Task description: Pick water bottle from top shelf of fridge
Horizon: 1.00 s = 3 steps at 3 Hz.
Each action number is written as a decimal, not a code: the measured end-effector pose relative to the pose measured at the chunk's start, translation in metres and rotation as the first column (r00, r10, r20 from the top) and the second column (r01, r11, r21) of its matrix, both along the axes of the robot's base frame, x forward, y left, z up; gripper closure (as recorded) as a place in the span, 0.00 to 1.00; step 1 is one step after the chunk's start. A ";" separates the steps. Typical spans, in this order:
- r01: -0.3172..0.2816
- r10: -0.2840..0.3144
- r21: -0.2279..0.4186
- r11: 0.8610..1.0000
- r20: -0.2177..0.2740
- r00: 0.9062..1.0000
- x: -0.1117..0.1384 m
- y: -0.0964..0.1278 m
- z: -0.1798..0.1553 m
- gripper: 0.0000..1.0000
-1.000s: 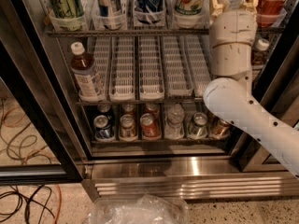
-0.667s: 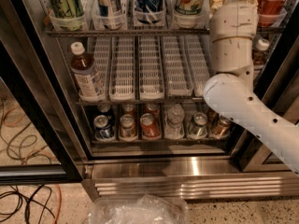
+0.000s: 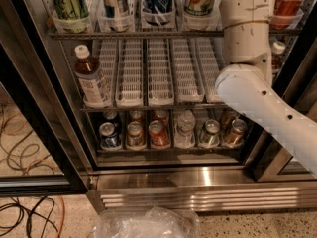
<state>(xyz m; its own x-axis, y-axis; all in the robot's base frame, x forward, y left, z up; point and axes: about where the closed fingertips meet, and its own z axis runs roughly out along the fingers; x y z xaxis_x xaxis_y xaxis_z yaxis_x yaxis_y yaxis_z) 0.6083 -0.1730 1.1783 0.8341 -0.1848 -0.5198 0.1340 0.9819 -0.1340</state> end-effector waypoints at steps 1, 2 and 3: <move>0.000 0.000 0.000 1.000 0.000 1.000 0.000 0.000 0.000 1.00; 0.027 -0.027 0.004 1.000 0.010 1.000 -0.005 -0.004 0.001 1.00; 0.057 -0.057 0.007 0.998 0.007 0.998 -0.017 -0.009 0.000 1.00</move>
Offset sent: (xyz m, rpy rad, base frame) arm -0.0087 -0.0095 -0.0012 0.0090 -0.0170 -0.0615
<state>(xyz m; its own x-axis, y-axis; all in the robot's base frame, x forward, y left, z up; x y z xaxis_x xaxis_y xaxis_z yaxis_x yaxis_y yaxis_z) 0.5908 -0.1821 1.1786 0.8261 -0.2290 -0.5148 0.1911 0.9734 -0.1263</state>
